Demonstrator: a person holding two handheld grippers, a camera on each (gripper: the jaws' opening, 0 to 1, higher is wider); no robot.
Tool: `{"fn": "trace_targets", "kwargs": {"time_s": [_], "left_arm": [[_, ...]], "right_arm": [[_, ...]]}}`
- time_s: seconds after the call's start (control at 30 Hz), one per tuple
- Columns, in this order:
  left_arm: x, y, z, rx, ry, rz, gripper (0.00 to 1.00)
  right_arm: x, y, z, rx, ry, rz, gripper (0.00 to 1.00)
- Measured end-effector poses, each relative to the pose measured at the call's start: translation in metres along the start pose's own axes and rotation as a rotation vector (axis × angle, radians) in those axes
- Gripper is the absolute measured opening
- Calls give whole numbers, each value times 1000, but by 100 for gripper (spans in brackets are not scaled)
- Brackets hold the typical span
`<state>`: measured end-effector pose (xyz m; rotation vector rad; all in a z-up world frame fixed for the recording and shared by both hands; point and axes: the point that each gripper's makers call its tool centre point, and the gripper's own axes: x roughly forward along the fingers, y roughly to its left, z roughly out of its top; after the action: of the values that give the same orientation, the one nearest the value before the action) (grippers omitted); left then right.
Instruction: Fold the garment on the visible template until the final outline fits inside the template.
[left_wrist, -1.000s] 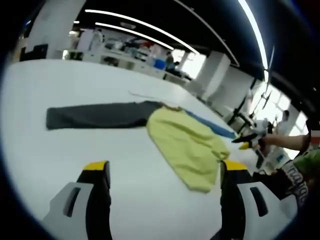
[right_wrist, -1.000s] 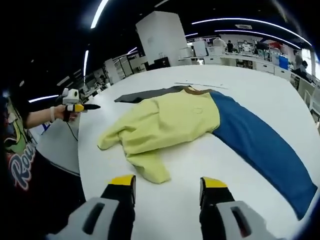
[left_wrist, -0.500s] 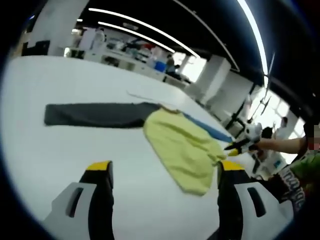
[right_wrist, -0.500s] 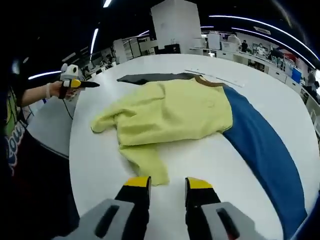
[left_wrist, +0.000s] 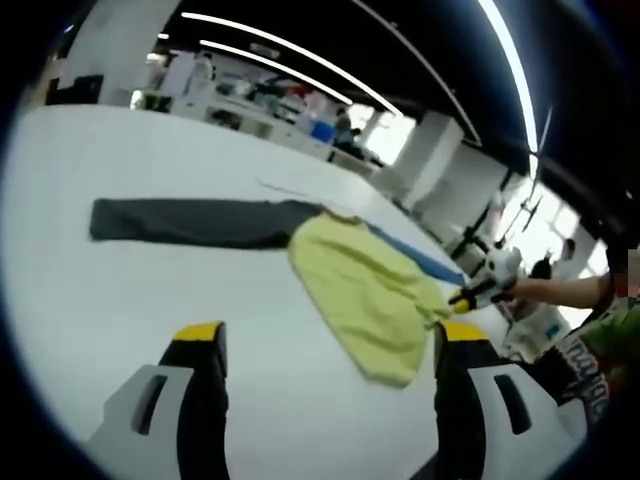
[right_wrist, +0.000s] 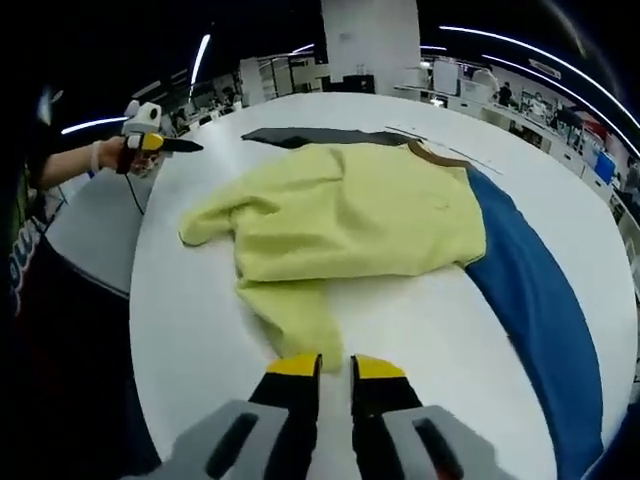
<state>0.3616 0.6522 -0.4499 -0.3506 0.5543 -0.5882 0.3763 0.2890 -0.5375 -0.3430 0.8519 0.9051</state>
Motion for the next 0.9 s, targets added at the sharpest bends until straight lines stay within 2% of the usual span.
{"fn": "trace_targets", "kwargs": {"time_s": [0.1,0.2,0.4,0.7,0.8,0.9], "left_arm": [[0,-1,-1,-3,0,1,81],[0,-2,-4,-6,2,0,80],[4,-7,-9,-6,9,-11,79],[14,-20,-18,12,46,-46,79],[18,-23,-22,14,56,-60,78],[22,-28,-25,17,68,-73,77]], "right_arm": [[0,1,0,4,8,-5,0],[-3,2,1,60,3,-3,0],[-18,7,-5,98,-9,-15,0],[-43,16,-20,187,-51,-56,0],[-52,20,-22,263,-95,-66,0],[-59,24,-26,292,-113,-74,0]]}}
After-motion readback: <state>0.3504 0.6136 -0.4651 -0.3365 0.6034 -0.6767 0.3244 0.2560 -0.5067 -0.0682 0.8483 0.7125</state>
